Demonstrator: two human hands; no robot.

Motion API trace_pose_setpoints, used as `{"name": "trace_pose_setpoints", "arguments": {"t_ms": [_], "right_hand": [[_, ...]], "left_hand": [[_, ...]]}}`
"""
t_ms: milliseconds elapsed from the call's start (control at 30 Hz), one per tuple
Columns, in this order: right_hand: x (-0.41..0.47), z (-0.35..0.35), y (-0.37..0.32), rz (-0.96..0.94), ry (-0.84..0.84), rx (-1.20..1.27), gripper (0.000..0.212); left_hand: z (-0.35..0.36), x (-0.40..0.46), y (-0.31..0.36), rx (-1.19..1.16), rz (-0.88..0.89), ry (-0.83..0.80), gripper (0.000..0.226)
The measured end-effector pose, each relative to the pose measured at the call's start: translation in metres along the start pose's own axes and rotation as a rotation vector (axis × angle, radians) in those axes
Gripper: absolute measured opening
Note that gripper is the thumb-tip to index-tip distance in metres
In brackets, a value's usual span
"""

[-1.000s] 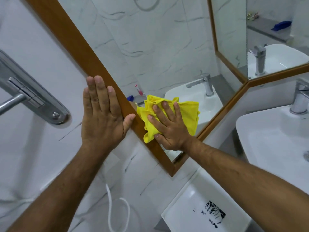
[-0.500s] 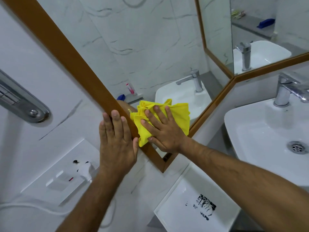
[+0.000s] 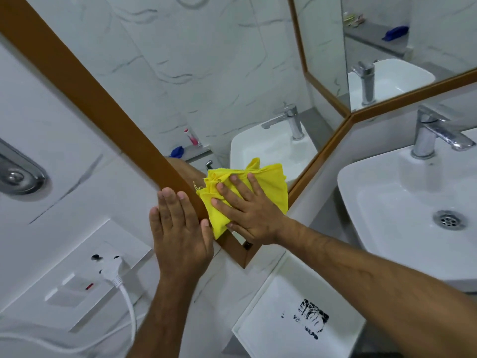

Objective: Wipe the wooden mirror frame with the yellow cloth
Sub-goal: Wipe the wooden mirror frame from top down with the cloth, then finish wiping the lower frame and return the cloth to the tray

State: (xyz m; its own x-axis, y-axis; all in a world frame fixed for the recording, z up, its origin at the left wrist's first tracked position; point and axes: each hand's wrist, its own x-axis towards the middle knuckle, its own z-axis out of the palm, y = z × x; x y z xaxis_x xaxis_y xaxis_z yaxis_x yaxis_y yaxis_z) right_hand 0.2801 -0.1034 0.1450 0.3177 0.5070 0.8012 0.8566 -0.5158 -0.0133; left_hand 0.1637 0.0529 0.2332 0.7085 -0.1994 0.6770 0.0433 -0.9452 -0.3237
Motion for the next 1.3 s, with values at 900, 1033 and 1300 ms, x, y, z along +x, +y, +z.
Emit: {"name": "trace_pose_setpoints", "arguments": {"t_ms": [900, 1033, 1300], "right_hand": [[-0.106, -0.054, -0.035, 0.461, -0.383, 0.596, 0.031], [-0.138, -0.053, -0.050, 0.346, -0.340, 0.477, 0.033], [-0.238, -0.010, -0.137, 0.251, -1.287, 0.005, 0.053]], "left_hand": [[-0.023, -0.195, 0.080, -0.376, -0.185, -0.688, 0.085], [-0.033, -0.219, 0.093, -0.389, -0.184, -0.641, 0.085], [-0.026, -0.255, 0.105, -0.382, -0.190, -0.597, 0.080]]}}
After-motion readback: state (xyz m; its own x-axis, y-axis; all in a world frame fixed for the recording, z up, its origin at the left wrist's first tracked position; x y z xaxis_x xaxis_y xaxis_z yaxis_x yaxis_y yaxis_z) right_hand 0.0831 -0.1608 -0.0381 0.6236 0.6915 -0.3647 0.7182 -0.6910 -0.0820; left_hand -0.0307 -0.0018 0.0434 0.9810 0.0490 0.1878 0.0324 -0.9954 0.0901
